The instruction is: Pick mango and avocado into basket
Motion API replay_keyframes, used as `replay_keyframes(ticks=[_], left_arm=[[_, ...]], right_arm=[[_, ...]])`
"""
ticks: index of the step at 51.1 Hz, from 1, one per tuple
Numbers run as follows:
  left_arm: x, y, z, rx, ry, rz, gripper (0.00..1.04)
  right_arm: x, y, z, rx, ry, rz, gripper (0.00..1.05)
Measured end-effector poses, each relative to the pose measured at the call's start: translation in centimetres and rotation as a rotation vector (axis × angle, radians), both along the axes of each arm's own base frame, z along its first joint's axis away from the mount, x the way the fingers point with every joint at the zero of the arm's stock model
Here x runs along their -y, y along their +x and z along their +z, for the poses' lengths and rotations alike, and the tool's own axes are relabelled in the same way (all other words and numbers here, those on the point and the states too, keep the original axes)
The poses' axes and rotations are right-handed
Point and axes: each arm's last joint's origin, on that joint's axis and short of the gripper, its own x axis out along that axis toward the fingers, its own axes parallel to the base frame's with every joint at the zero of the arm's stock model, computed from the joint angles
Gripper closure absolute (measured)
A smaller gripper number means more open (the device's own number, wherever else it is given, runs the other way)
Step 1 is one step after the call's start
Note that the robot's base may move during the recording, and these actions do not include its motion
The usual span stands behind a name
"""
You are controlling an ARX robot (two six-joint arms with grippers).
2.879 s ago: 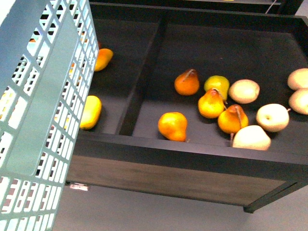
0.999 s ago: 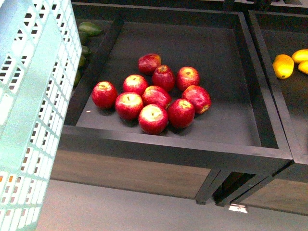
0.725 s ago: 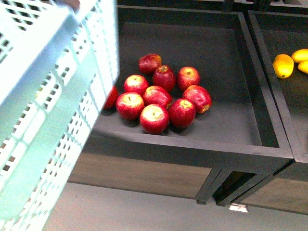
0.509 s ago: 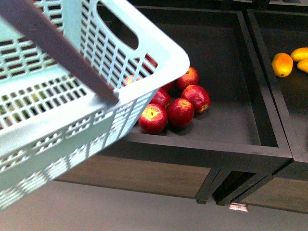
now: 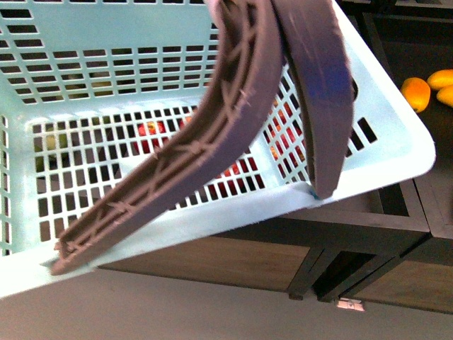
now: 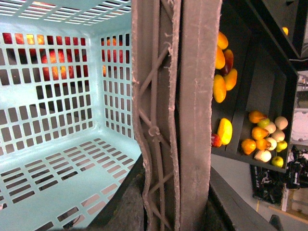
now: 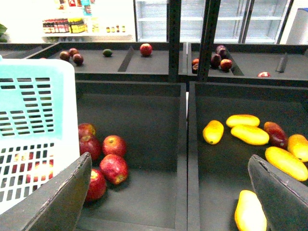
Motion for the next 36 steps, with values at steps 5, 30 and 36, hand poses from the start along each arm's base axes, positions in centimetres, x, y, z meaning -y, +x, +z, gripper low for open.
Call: replay_keyframes(ticks=[5, 30, 36], left_arm=[[0.9, -0.1, 0.0, 0.008, -0.003, -0.021, 0.84], [2.3, -0.3, 1.6, 0.105, -0.045, -0.063, 0.85], [2.2, -0.2, 1.6, 0.109, -0.036, -0.051, 0.85]], right_arm=[[0.0, 0.0, 0.0, 0.0, 0.0, 0.0, 0.09], [0.0, 0.0, 0.0, 0.0, 0.0, 0.0, 0.09], [0.8, 0.6, -0.2, -0.445, 0.186, -0.211, 0.09]])
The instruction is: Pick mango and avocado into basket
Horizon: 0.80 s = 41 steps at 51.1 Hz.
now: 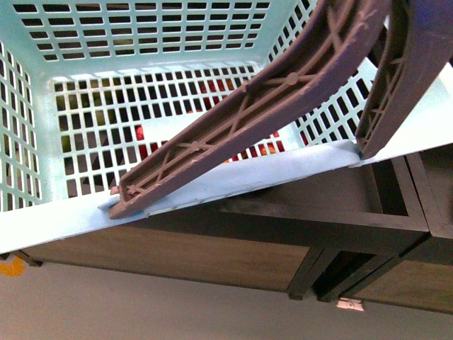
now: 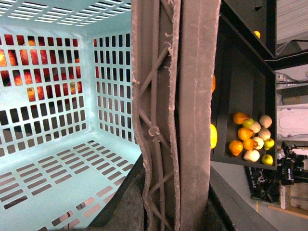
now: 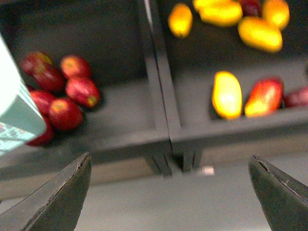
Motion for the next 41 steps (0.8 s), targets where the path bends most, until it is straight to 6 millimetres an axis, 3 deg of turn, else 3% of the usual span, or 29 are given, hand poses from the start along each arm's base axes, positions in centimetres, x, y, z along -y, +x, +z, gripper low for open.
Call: replay_keyframes(ticks=[3, 10, 17, 19, 21, 28, 33, 41], left_arm=[[0.0, 0.0, 0.0, 0.0, 0.0, -0.004, 0.85], [0.1, -0.1, 0.0, -0.004, -0.006, -0.011, 0.85], [0.1, -0.1, 0.0, -0.005, -0.008, -0.013, 0.85], [0.1, 0.0, 0.0, -0.004, -0.006, -0.011, 0.85], [0.1, 0.0, 0.0, -0.002, -0.003, -0.008, 0.85], [0.1, 0.0, 0.0, -0.002, -0.004, -0.008, 0.85], [0.1, 0.0, 0.0, -0.004, -0.005, -0.011, 0.85], [0.1, -0.1, 0.0, -0.005, -0.007, -0.013, 0.85]], right_arm=[[0.9, 0.9, -0.6, -0.086, 0.063, -0.066, 0.09], [4.7, 4.1, 0.1, -0.049, 0.073, -0.198, 0.09], [7.8, 7.3, -0.2, -0.063, 0.034, -0.218, 0.09], [9.2, 9.1, -0.8, -0.089, 0.031, -0.19, 0.09], [10.9, 11.2, -2.0, -0.159, 0.039, -0.19, 0.09], [14.1, 16.0, -6.9, -0.357, -0.009, -0.165, 0.09], [15.1, 18.1, -9.7, -0.461, 0.0, -0.13, 0.09], [15.8, 21.1, -12.5, -0.552, -0.04, -0.098, 0.09]])
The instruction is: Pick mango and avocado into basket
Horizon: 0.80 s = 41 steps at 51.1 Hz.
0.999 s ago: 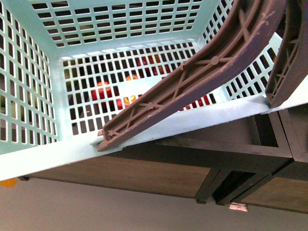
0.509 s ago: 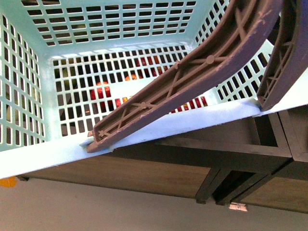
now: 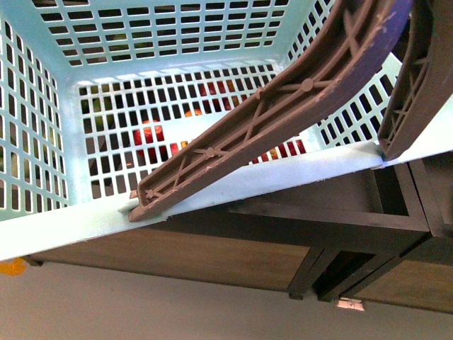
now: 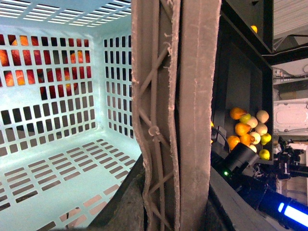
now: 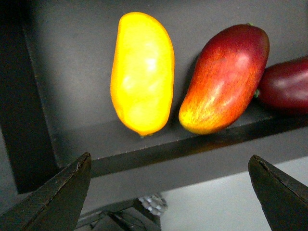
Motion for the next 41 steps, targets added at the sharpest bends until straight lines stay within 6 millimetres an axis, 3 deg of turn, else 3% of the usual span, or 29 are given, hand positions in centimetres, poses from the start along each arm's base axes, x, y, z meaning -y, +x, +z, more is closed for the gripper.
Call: replay_keyframes(ticks=[21, 41], left_arm=[[0.0, 0.0, 0.0, 0.001, 0.001, 0.002, 0.85], [0.0, 0.0, 0.0, 0.001, 0.002, 0.003, 0.85]], right_arm=[[0.9, 6.4, -3.7, -0.056, -0.021, 0.041, 0.09], [1.5, 9.6, -4.8, -0.073, -0.032, 0.054, 0.09]])
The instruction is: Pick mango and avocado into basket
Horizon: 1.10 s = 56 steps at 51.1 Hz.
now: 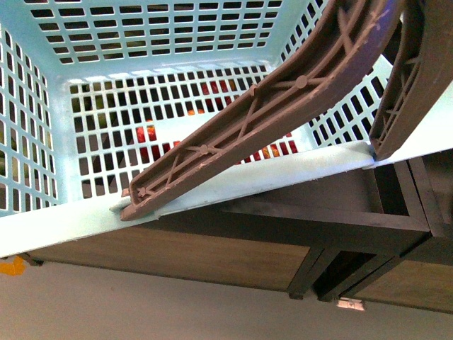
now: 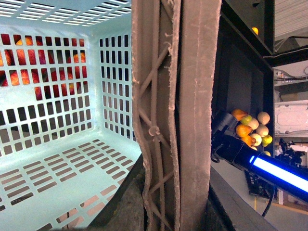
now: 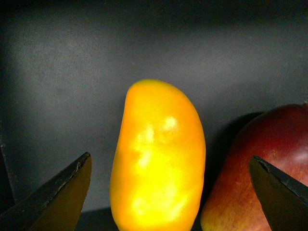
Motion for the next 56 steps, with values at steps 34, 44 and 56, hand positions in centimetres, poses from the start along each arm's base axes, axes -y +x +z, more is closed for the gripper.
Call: replay_keyframes(ticks=[34, 44, 56], left_arm=[[0.0, 0.0, 0.0, 0.0, 0.0, 0.0, 0.85], [0.0, 0.0, 0.0, 0.0, 0.0, -0.001, 0.85], [0.0, 0.0, 0.0, -0.001, 0.0, 0.0, 0.85]], right_arm=[[0.4, 3.2, -3.0, -0.085, -0.013, 0.044, 0.09], [0.4, 3.5, -4.0, -0.103, -0.007, 0.05, 0.09], [0.5, 3.6, -4.2, -0.105, -0.006, 0.06, 0.09]])
